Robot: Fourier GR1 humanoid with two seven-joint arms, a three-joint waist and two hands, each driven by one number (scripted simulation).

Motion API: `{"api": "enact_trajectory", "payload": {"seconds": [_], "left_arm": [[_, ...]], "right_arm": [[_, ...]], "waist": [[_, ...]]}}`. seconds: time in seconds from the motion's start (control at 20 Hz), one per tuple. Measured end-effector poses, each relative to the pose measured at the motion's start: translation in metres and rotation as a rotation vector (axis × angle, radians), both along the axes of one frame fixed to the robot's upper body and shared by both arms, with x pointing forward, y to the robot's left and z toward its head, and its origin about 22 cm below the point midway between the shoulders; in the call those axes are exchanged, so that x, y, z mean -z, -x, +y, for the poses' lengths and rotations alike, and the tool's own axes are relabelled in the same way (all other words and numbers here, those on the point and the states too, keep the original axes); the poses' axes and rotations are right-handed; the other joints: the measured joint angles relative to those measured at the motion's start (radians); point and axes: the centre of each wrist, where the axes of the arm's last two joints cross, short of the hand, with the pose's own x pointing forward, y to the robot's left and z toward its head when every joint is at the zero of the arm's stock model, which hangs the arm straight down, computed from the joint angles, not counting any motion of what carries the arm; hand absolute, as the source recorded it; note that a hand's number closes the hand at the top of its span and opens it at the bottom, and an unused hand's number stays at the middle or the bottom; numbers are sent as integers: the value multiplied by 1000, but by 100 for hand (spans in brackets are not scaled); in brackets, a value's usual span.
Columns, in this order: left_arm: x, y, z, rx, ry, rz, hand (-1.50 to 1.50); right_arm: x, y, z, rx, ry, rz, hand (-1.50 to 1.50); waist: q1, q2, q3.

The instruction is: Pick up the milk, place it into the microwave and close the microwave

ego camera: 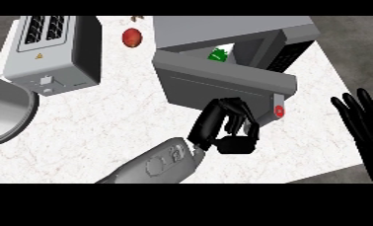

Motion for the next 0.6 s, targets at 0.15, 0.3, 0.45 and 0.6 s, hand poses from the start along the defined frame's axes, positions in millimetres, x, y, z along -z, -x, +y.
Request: {"api": "enact_trajectory", "payload": {"seconds": [0.15,0.3,0.45,0.6], "left_arm": [[-7,-14,0,-49,12,5,150],[-15,-28,-1,-92,23,24,150],[-24,-39,0,-140,74,38,150],[-35,-51,2,-177,139,37,150]], "right_arm": [[-7,0,0,-32,-12,-9,-150],[-14,-2,2,-58,-18,-19,-150],[-18,-3,3,-78,-32,-20,-150],[-22,-3,3,-94,-40,-17,-150]], "waist": [[-23,6,0],[-42,15,0],[-60,24,-1],[-76,30,-2]]}}
